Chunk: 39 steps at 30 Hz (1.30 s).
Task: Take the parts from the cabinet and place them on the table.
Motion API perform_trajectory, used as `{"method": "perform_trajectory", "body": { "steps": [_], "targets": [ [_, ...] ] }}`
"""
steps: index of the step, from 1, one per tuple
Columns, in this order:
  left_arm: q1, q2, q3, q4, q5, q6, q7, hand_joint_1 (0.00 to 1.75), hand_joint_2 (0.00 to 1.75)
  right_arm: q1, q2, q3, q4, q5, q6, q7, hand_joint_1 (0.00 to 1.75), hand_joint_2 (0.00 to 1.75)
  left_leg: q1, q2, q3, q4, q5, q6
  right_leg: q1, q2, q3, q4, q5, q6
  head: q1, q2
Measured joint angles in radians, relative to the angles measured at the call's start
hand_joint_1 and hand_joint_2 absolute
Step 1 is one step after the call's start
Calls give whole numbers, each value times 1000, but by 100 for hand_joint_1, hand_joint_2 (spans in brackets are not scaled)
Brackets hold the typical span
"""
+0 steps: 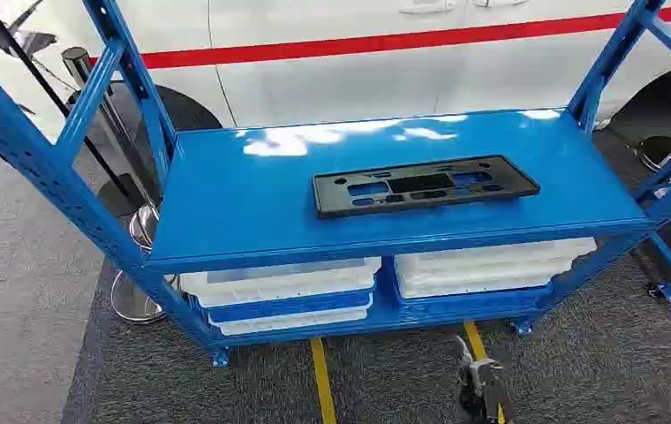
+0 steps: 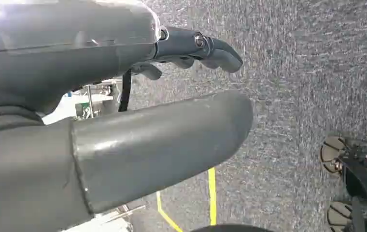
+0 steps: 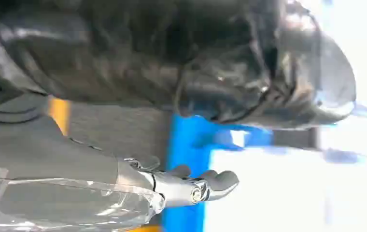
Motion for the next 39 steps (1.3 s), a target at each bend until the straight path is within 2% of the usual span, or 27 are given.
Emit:
{"method": "perform_trajectory", "body": {
  "steps": [6, 8, 9, 11, 13, 17, 20, 22, 24, 27, 29, 30, 31, 34, 39],
  "targets": [
    [-12, -10, 61, 18, -60, -2, -13, 0, 0, 51, -4, -30, -234, -21, 53, -57, 0, 0, -1, -1, 0, 1, 0, 0, -1, 0, 0, 0, 0, 1, 0, 0],
    [-15, -16, 100, 28, -127, -2, -30, 0, 0, 85, -5, -47, -390, -41, 116, -135, 0, 0, -1, -1, -1, 1, 0, 0, -1, -1, -1, 0, -1, 3, 0, 0],
    [-16, -18, 115, 31, -143, -1, -34, 0, 0, 85, -6, -52, -427, -49, 132, -154, 0, 0, 0, 0, 0, 1, 0, 1, 0, 2, -1, 0, 0, 3, 0, 0],
    [-21, -26, 136, 37, -156, -3, -35, 0, 0, 94, -16, -62, -505, -68, 152, -161, 0, 0, -1, 1, 0, 1, -1, 1, -1, 1, 0, 0, -1, 3, 0, 0],
    [-22, -29, 147, 39, -170, -12, -35, 0, 0, 110, -19, -62, -578, -66, 136, -162, 0, 0, -1, 0, 0, 1, 0, 1, -1, 0, 0, 0, 0, 4, 0, 0],
    [-32, -28, 152, 42, -206, -42, -41, 0, 0, 137, -16, -48, -706, -8, 18, -158, 0, 0, -1, 0, -2, 1, -1, 1, -1, 0, 0, 0, 0, 4, 0, 0],
    [-38, -24, 152, 44, -232, -54, -34, 0, 0, 130, -21, 5, -760, 113, -133, -102, 0, 0, -1, 1, -1, 1, -1, 1, -1, 2, 0, 0, 0, 4, 0, 0],
    [-43, -22, 152, 45, -240, -58, -31, 0, 0, 122, -31, 44, -775, 157, -193, -84, 0, 0, -1, 1, -1, 1, 0, 1, -1, 1, 0, 0, 0, 5, 0, 0],
    [-45, -21, 151, 45, -253, -60, -25, 0, 0, 98, -53, 81, -777, 208, -271, -48, 0, 0, -1, 1, -2, 1, 0, 2, -1, 1, 0, 0, 0, 5, 0, 0],
    [-48, -19, 142, 46, -279, -65, -20, 0, 0, 13, -110, 169, -761, 326, -447, 21, 0, 0, -1, 3, -1, 1, 0, 2, -1, 4, 0, 0, 2, 7, 0, 0],
    [-51, -17, 134, 46, -294, -67, -20, 0, 0, -65, -146, 220, -731, 417, -502, 88, 0, 0, -1, 4, -1, 2, 1, 2, -1, 5, 0, 0, 2, 8, 0, 0],
    [-53, -16, 132, 46, -302, -68, -20, 0, 0, -103, -161, 239, -713, 461, -516, 123, 0, 175, -1, 4, -2, 3, 1, 3, -1, 5, 0, 0, 3, 8, 0, 0],
    [-54, -14, 130, 46, -310, -69, -20, 0, 0, -151, -182, 263, -682, 508, -521, 164, 0, 175, -1, 4, -2, 3, 1, 3, -1, 5, 0, 0, 3, 9, 0, 0],
    [-55, -10, 118, 47, -324, -71, -19, 0, 0, -274, -237, 333, -583, 560, -493, 234, 0, 175, -1, 4, -1, 5, 2, 3, -1, 5, 0, 1, 4, 10, 0, 0],
    [-53, -8, 108, 48, -333, -77, -16, 0, 0, -386, -279, 400, -472, 592, -473, 270, 0, 175, -1, 1, -1, 6, 3, 5, -1, 1, -2, 1, 4, 10, 0, 0]
  ]
}}
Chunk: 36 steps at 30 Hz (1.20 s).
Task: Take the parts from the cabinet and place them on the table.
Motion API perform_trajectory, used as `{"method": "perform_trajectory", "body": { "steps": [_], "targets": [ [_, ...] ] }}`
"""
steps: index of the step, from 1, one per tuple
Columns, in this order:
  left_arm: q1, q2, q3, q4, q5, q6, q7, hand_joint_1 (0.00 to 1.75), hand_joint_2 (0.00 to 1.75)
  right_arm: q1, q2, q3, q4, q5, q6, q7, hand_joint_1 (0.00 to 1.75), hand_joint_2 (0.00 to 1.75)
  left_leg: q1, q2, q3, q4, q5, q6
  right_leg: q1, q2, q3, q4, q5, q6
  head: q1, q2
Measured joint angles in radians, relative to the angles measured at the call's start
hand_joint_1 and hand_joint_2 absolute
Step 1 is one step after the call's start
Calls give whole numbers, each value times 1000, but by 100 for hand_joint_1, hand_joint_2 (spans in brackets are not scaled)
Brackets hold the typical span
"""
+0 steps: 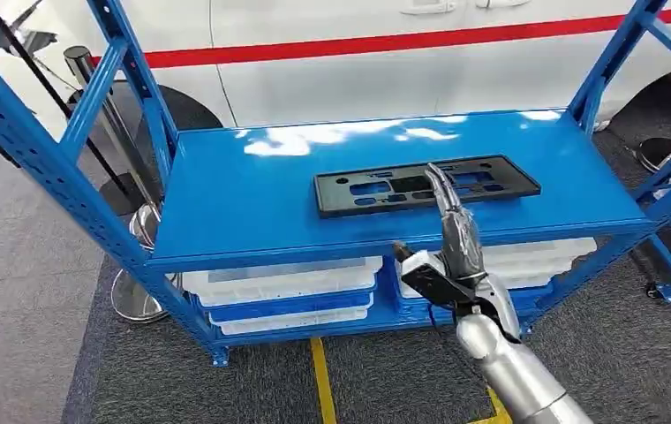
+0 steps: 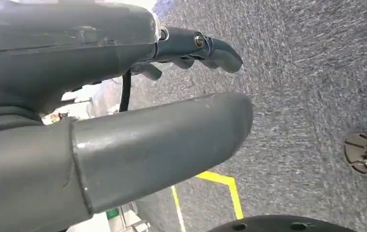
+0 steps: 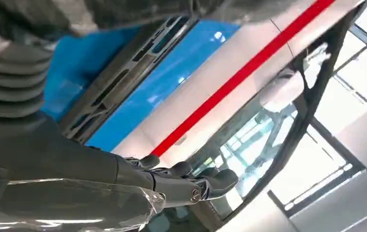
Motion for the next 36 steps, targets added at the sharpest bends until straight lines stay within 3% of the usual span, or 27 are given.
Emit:
{"method": "perform_trajectory", "body": {
  "steps": [12, 17, 21, 26, 36],
  "targets": [
    [0, 3, -2, 1, -14, -5, 14, 0, 0, -107, -28, 138, 129, 188, -19, 86, 0, 175, 0, 0, -2, 0, 0, 0, 0, 0, -1, 0, 0, 0, 0, 0],
    [0, 5, -3, 2, -19, -5, 14, 0, 0, -135, -29, 164, 171, 216, -27, 92, 0, 175, 0, 0, -2, 1, 0, 0, 0, 0, -1, 0, 0, 0, 0, 0],
    [-1, 8, -10, 2, -29, -7, 9, 0, 0, -175, -31, 196, 233, 302, -53, 134, 0, 175, 0, 0, -2, 1, 0, 0, 0, 0, -1, 0, 0, 0, 0, 0],
    [-2, 11, -22, 2, -47, -11, 5, 0, 0, -255, -31, 240, 356, 401, -101, 185, 0, 175, 0, 0, -2, 1, 0, 0, 0, 0, -1, 0, 1, 1, 0, 0],
    [-2, 16, -25, 2, -66, -20, 6, 0, 0, -417, -31, 262, 642, 435, -151, 212, 0, 175, 0, 0, -2, 3, 0, 0, 0, 0, -1, 0, 1, 1, 0, 0]
  ]
}}
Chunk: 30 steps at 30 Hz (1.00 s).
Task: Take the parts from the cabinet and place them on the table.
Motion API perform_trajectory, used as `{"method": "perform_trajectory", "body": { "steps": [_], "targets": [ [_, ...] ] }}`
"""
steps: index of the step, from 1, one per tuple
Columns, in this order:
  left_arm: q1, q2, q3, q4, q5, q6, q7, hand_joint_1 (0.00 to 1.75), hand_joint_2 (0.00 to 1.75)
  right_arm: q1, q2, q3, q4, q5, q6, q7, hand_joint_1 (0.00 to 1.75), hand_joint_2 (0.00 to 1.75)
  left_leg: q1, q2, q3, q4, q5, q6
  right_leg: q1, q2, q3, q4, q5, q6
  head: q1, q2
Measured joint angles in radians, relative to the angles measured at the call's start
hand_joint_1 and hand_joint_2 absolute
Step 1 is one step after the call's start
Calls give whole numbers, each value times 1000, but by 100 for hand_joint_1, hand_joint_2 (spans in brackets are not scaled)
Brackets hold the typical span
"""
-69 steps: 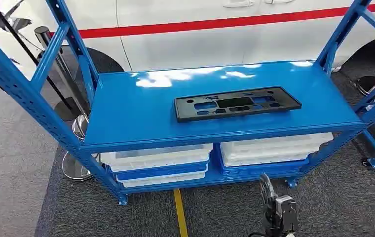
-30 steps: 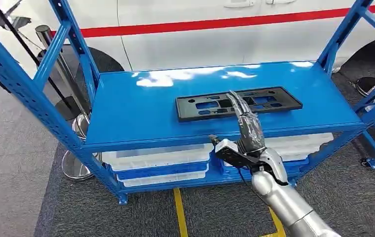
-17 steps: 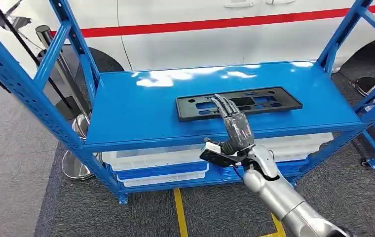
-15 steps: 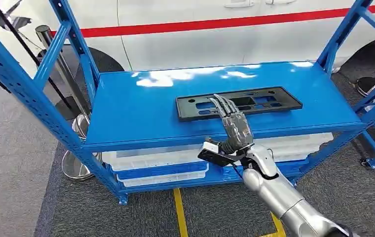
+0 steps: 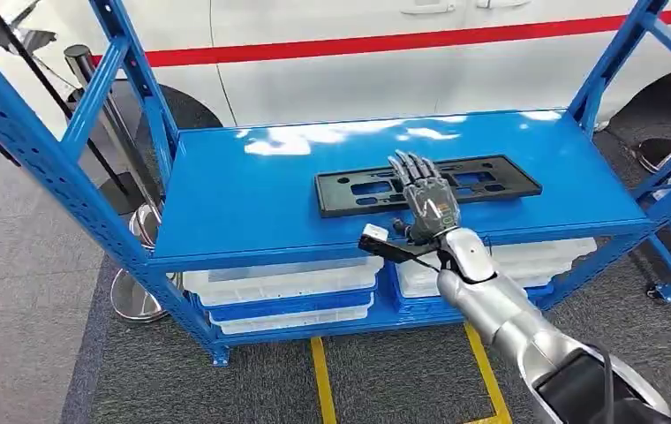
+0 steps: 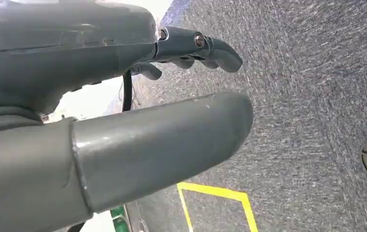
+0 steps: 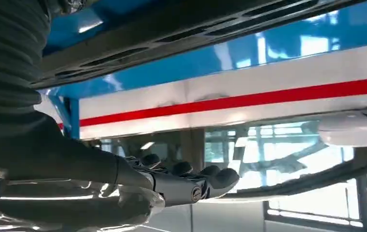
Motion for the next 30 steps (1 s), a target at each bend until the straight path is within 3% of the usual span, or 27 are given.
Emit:
{"method": "perform_trajectory", "body": {
  "steps": [13, 30],
  "targets": [
    [0, 2, 0, 1, -8, -6, 8, 0, 0, -39, -13, -8, 174, 53, -41, 57, 0, 175, 0, 0, -1, 1, 0, 0, 0, 0, -1, 0, 0, 0, 0, 0],
    [-1, 3, 0, 1, -8, -6, 8, 0, 0, -43, -17, -8, 231, 54, -50, 56, 0, 175, 0, 0, -2, 1, 0, 0, 0, 0, -1, 0, 0, 0, 0, 0]
  ]
}}
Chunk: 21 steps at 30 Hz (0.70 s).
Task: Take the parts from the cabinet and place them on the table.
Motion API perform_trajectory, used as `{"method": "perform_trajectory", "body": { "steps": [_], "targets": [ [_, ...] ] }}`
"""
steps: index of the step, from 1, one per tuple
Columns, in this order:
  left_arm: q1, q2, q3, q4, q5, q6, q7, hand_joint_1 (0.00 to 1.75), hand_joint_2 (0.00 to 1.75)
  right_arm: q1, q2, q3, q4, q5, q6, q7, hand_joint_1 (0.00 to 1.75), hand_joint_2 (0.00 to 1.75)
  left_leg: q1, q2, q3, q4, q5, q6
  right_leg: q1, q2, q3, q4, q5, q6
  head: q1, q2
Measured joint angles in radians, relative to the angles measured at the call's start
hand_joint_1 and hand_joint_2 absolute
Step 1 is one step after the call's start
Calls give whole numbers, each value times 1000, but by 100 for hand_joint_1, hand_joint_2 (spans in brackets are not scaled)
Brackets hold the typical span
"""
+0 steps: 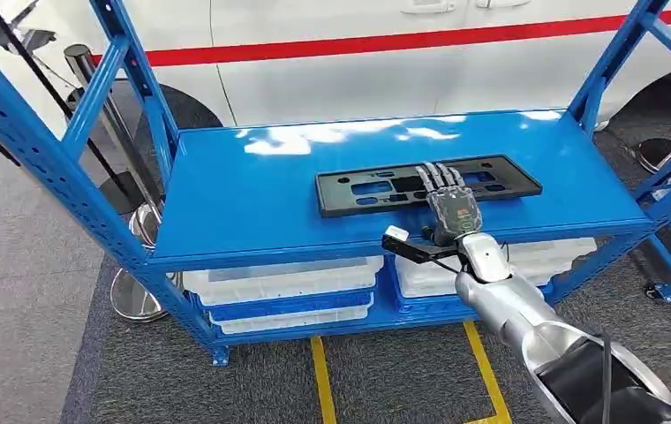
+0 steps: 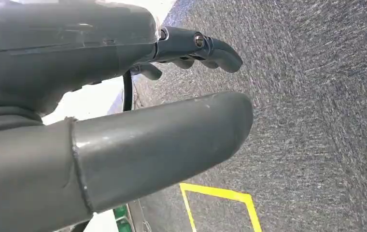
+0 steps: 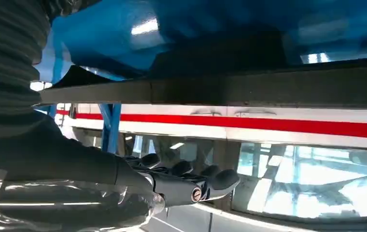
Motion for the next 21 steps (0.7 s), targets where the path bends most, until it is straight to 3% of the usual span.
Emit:
{"method": "perform_trajectory", "body": {
  "steps": [1, 2, 3, 4, 6, 7, 21],
  "targets": [
    [0, 0, 0, 0, 0, 0, 0, 0, 0, 0, 0, 0, 1, 0, 0, 0, 0, 175, 0, 0, 0, 0, 0, 0, 0, 0, 0, 0, 0, 0, 0, 0],
    [0, 0, 0, 0, 0, 0, 0, 0, 0, -1, 0, 0, 2, 0, 0, 0, 134, 175, 0, 0, 0, 0, 0, 0, 0, 0, 0, 0, 0, 0, 0, 0],
    [0, 0, 0, 0, 0, 0, 0, 0, 0, -1, 0, 0, 2, 0, 0, 0, 175, 175, 0, 0, 0, 0, 0, 0, 0, 0, 0, 0, 0, 0, 0, 0],
    [0, 0, 0, 0, 1, -4, -1, 0, 175, -1, 0, 0, 5, 0, 2, 0, 175, 175, 0, 0, 0, 0, 0, 0, 0, 0, 0, 0, 0, 0, 0, 0],
    [0, 1, 0, 0, 2, -11, -6, 0, 175, 2, 0, -1, 11, -2, 4, -7, 175, 175, 0, 0, 0, 0, 0, 0, 0, 0, 0, 0, 0, 0, 0, 0],
    [0, 1, 0, 0, 3, -13, -8, 0, 0, 5, 0, -1, 12, -2, 4, -10, 175, 175, 0, 0, 0, 0, 0, 0, 0, 0, 0, 0, 0, 0, 0, 0],
    [-3, 3, 3, 3, 13, -30, -15, 0, 0, 33, 42, -1, -19, 39, -2, -39, 175, 175, 0, 0, 0, 0, 0, 0, 1, 0, 0, 0, 0, 0, 0, 0]
  ]
}}
